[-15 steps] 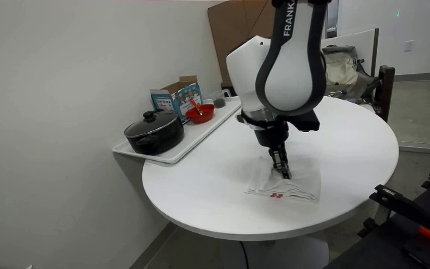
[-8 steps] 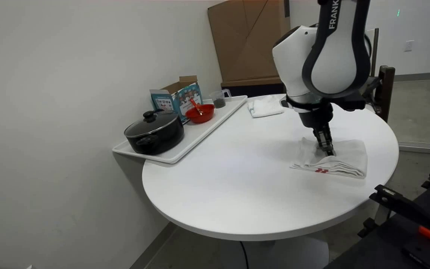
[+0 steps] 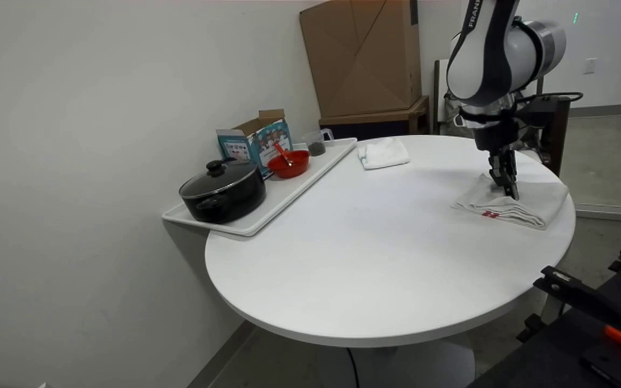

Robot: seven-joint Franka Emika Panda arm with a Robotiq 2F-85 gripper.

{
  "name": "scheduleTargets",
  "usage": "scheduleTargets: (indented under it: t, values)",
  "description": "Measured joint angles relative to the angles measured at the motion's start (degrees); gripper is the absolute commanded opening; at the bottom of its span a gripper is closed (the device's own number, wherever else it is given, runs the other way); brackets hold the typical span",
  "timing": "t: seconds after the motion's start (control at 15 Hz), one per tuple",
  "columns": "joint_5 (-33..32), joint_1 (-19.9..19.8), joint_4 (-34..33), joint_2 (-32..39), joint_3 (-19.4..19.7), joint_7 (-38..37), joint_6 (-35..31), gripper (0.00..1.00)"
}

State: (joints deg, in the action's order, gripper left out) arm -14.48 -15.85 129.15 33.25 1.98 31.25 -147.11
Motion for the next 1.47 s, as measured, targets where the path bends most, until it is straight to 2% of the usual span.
scheduleTargets:
  t: [0.2,0.4,0.6,0.93,1.2,1.47]
  values:
    - [6.2,-4.8,-9.4,4.0,-2.2,4.1,7.3,0.07]
    - [10.5,-5.9,-17.8,8.0,-2.4,4.3,12.1,0.07]
    - [12.9,-6.7,-25.9,11.8,-1.5,2.9,13.6,0.07]
    - [12.4,-6.4,-36.4,17.2,1.8,-2.1,13.3,0.07]
    - [10.7,-3.2,-41.7,20.1,1.2,-4.2,12.3,0.07]
    - [8.5,4.0,-43.8,21.5,-2.2,-4.7,9.6,0.07]
